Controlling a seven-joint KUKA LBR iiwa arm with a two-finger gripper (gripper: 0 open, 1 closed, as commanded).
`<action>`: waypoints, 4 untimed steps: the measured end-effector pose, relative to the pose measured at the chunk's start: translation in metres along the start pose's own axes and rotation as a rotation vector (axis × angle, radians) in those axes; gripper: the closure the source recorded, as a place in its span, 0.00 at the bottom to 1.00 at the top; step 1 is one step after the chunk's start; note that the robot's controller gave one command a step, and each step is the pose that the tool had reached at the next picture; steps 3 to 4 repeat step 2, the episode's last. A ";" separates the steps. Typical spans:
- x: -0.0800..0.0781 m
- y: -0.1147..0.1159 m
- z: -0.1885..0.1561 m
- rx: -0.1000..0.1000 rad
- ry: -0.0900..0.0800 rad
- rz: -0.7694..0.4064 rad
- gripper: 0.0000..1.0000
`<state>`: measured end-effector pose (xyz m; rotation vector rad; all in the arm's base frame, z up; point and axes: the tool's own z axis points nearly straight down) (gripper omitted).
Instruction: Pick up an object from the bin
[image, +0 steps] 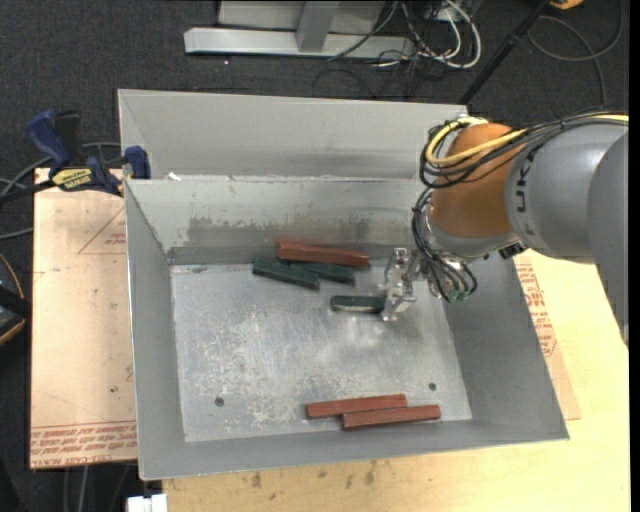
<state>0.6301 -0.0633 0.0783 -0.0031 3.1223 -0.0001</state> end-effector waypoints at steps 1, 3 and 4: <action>0.000 0.000 0.000 0.000 0.000 0.000 1.00; -0.006 -0.015 -0.139 0.000 0.015 0.000 1.00; -0.006 -0.015 -0.139 0.000 0.015 0.000 1.00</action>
Offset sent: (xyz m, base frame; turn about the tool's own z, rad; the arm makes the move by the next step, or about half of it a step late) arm 0.0026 -0.0154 0.1384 -0.0006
